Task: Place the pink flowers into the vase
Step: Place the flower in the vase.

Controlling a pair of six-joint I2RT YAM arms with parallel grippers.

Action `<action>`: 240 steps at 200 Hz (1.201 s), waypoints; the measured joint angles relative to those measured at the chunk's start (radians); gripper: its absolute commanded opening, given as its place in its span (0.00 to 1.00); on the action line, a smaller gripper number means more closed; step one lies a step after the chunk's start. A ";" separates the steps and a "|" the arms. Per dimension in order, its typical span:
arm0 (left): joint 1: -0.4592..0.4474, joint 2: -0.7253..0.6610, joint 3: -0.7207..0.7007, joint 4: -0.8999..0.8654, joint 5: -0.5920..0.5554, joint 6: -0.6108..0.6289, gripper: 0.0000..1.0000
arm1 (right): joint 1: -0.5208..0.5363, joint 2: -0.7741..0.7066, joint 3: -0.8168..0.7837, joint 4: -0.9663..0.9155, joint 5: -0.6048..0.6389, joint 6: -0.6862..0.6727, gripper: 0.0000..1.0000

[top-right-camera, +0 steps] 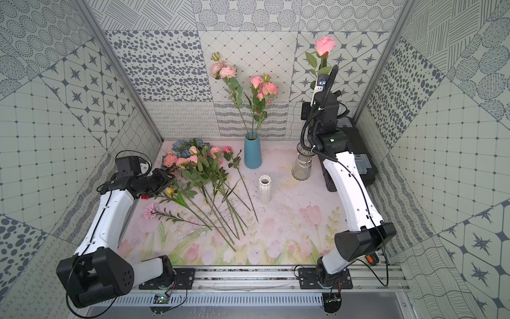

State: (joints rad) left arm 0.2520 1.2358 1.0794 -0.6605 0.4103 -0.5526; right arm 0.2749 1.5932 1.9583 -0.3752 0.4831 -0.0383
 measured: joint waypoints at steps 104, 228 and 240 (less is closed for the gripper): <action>0.000 0.000 0.000 0.014 0.002 0.000 0.50 | -0.040 0.077 -0.054 0.321 0.002 -0.044 0.00; 0.000 -0.010 -0.006 0.017 0.002 0.000 0.50 | -0.059 0.080 -0.502 0.519 0.046 0.028 0.01; 0.000 -0.010 -0.007 0.017 0.002 0.000 0.50 | -0.063 0.080 -0.522 0.518 0.046 0.044 0.02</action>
State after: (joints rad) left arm 0.2520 1.2263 1.0721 -0.6437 0.4118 -0.5529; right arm 0.2119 1.6730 1.4364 0.1429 0.5293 0.0055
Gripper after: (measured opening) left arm 0.503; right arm 0.069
